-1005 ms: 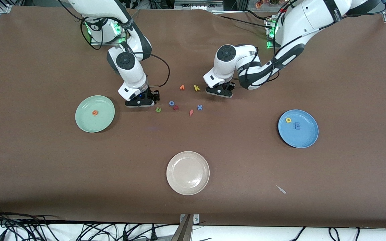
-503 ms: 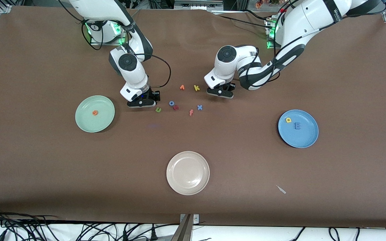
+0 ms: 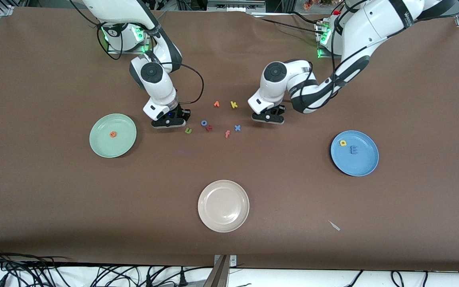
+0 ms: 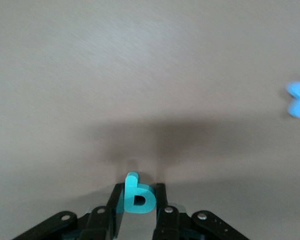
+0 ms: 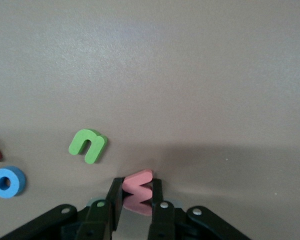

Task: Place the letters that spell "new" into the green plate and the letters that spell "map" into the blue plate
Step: 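Carry the b to the blue plate while the right gripper carries the w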

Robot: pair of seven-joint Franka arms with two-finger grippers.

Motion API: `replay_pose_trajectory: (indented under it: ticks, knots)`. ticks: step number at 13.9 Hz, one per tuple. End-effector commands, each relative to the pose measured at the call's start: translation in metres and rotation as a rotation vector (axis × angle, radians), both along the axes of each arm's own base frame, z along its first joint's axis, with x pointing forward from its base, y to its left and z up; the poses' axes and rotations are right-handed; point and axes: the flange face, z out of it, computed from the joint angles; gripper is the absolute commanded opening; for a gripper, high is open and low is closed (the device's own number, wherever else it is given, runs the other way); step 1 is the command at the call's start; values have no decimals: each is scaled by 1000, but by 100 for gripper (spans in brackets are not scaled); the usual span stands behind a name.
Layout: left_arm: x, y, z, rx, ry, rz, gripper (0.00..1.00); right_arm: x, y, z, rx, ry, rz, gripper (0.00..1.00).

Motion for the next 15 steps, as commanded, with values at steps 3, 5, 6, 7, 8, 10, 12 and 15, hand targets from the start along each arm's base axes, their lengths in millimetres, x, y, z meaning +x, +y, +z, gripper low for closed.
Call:
replay_pose_trajectory:
  ticks: [3,5,6,7,8,10,12,15]
  knots:
    - [68,32,37,16,155,-43,1,24,-28,18,-36,-20,71,11]
    - [101,55,59,8,219,-67,1,36,-54,41,-73,1,113,11]
    - [116,72,66,-4,236,-72,1,45,-77,53,-95,17,130,11]
    - [126,88,70,-19,243,-83,2,54,-102,64,-113,31,159,11]
    - [138,109,73,-29,251,-94,2,59,-122,73,-127,51,185,11]
    - [157,152,81,-35,274,-136,2,64,-160,81,-146,98,192,12]
    - [174,198,87,-54,295,-191,3,65,-186,79,-152,115,193,12]
    - [190,278,81,-91,310,-271,4,58,-198,63,-157,122,174,14]
